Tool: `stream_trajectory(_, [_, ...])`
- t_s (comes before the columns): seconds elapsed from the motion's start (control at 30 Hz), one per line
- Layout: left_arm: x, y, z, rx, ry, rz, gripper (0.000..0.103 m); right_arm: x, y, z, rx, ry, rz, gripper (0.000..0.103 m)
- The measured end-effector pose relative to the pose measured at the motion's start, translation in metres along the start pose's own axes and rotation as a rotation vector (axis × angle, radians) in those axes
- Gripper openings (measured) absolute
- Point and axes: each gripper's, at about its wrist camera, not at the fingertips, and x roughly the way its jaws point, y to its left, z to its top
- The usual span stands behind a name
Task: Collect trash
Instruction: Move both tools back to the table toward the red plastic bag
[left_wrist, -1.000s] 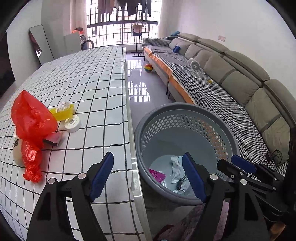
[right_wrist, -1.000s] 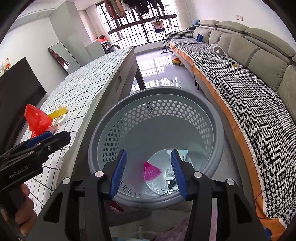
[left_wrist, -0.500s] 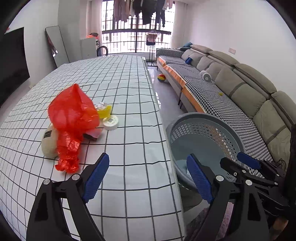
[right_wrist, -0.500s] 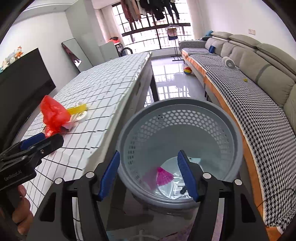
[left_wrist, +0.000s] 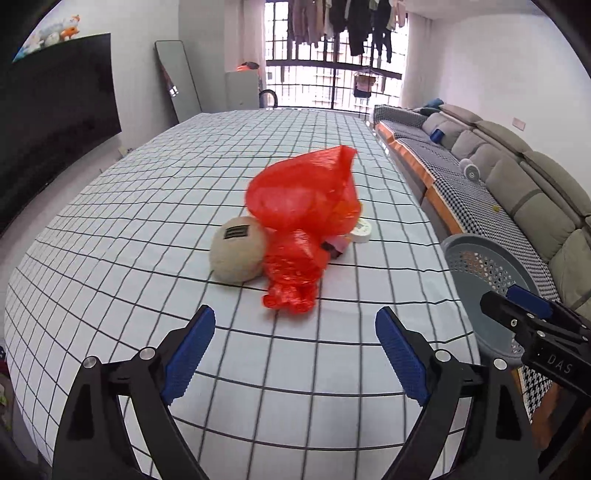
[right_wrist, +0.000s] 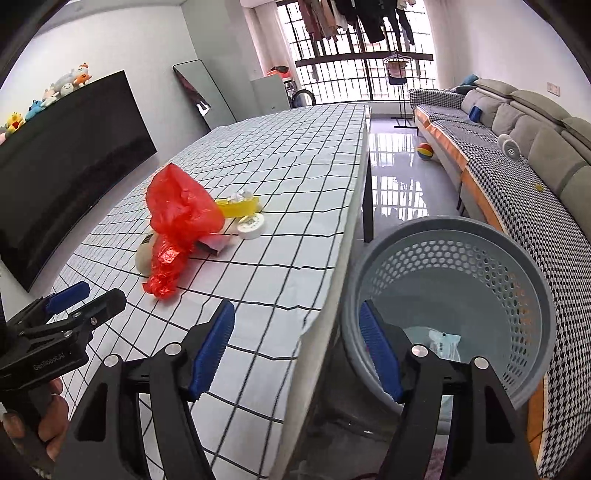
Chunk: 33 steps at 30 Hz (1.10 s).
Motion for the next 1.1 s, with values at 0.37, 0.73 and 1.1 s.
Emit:
stream_trajectory(0.37, [0.004,0.073,-0.005,-0.112,0.008,0.068,0.087,0.038,0.072,0.02,-0.108,0.055,0.07,0.067])
stream_trajectory(0.73, [0.01,0.111,-0.002,-0.153,0.005,0.103,0.087,0.085,0.136,0.039,-0.221,0.131,0.112,0.067])
stream_trajectory(1.1, [0.021,0.13,-0.002,-0.182,0.022,0.099,0.087,0.122,0.152,0.05,-0.21,0.198,0.066,0.067])
